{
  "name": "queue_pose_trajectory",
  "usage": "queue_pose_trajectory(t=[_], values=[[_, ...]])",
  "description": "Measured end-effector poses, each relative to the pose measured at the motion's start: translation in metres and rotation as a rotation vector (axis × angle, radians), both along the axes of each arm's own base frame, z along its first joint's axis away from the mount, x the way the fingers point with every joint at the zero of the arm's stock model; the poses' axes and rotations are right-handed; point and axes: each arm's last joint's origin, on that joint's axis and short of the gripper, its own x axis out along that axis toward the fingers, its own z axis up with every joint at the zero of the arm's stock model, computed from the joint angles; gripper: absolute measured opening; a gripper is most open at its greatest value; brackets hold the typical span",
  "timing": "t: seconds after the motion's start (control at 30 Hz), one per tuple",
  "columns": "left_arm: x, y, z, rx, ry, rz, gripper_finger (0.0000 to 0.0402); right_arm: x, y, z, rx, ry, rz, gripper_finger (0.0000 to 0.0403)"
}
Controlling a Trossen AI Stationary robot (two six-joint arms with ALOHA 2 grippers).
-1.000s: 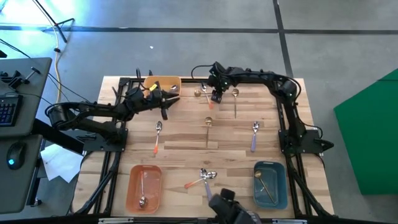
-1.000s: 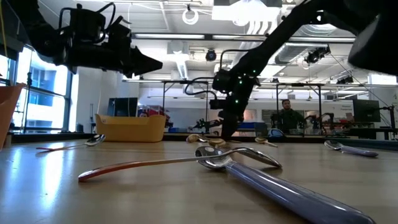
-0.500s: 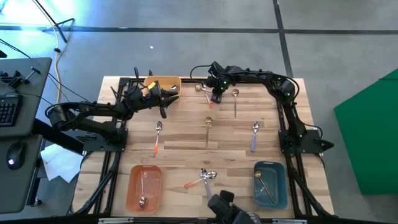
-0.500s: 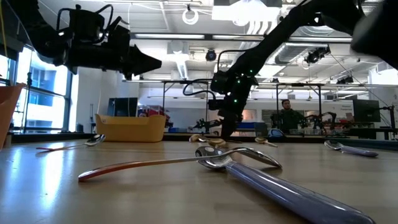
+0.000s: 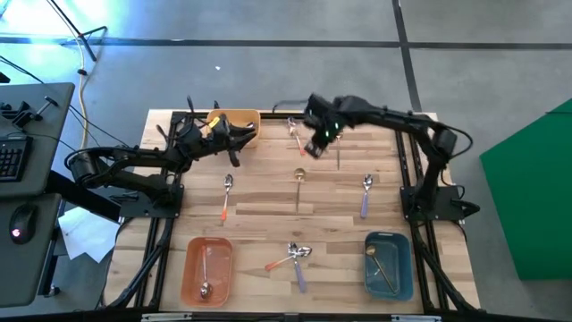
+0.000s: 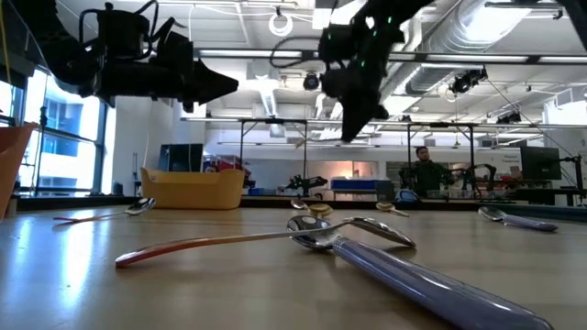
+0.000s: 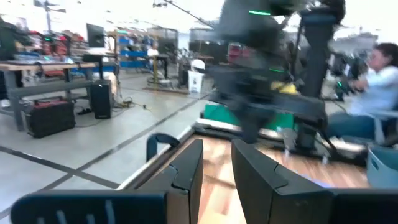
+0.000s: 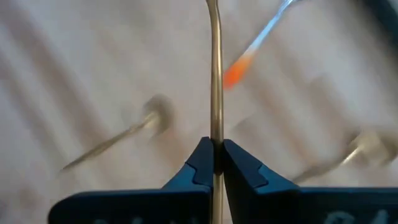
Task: Sort silverware by color (type)
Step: Put the golden spoon into the blue bin
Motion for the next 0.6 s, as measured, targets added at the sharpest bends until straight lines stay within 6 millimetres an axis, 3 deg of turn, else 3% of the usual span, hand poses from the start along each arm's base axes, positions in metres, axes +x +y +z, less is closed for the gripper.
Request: queue_pose_trajectory(t=[0.23, 0.43, 0.6], values=[[0.0, 0.0, 0.0, 0.031, 0.008, 0.013, 0.0074, -0.02, 0.123, 0.022, 0.179, 0.011, -0.172, 0.0004], [0.0, 0.001, 0.0, 0.044, 0.018, 0.016, 0.0074, -0.073, 0.228, 0.025, 0.318, 0.042, -0.399, 0.0003], [0.0, 0.001, -0.001, 0.034, 0.024, 0.014, 0.0074, -0.12, 0.297, 0.023, 0.404, 0.099, -0.523, 0.0003]])
